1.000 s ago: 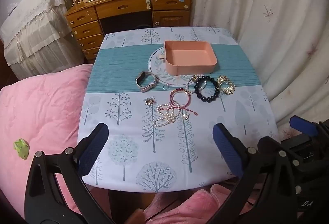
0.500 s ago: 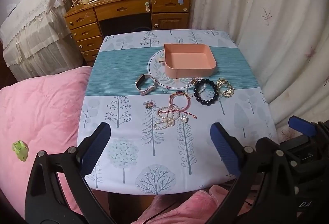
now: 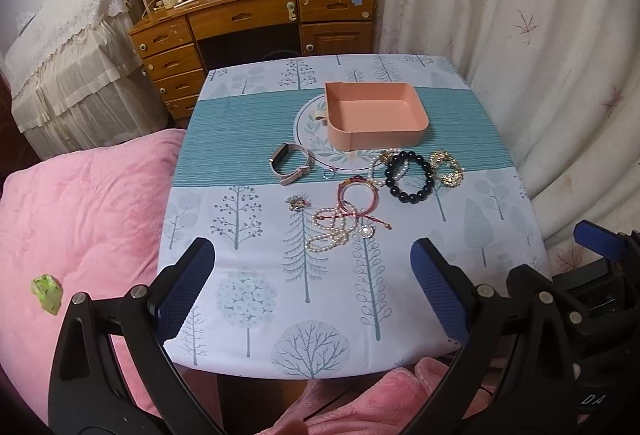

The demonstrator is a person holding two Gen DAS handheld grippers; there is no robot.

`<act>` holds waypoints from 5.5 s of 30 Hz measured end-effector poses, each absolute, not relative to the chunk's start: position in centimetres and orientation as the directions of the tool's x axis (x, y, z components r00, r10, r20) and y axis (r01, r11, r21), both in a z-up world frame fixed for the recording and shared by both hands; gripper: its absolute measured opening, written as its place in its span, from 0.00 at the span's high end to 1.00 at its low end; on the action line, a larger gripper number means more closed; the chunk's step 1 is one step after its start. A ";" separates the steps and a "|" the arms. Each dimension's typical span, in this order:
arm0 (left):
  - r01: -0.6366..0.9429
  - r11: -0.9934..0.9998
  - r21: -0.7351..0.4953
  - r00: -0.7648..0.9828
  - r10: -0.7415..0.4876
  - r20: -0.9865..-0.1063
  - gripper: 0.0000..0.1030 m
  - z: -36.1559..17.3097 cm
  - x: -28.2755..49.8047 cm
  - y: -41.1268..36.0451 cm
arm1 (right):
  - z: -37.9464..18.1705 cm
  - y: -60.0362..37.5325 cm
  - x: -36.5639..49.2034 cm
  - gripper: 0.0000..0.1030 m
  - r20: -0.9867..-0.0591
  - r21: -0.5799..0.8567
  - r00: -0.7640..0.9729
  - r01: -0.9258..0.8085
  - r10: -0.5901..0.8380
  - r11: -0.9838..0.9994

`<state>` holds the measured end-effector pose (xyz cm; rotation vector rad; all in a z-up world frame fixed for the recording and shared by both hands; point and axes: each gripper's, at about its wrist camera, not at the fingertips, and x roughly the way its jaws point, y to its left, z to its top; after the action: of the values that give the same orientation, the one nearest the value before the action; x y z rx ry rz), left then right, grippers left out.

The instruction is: Organize jewelry

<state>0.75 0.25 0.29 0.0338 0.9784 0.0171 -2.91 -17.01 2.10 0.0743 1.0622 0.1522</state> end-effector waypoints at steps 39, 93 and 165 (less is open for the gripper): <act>0.009 0.999 0.038 0.551 0.026 -0.834 0.01 -0.2 1.6 1.0 | 2.1 -16.7 -2.3 0.01 -0.861 0.113 0.490 -0.082 0.139 0.990; 0.080 0.994 -0.080 0.396 -0.106 -0.912 0.06 -7.2 8.9 6.9 | -3.6 -4.8 -2.2 0.01 -0.865 -0.033 0.487 -0.296 0.121 0.955; 0.236 0.952 -0.194 0.452 -0.285 -0.845 0.67 -11.2 17.5 5.7 | -17.4 -11.0 7.2 1.00 -0.708 0.053 0.664 -0.289 0.240 0.956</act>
<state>17.47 5.68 -11.23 -0.0507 1.0540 -0.3219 7.21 -11.02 -17.39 -0.0659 0.7905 0.2991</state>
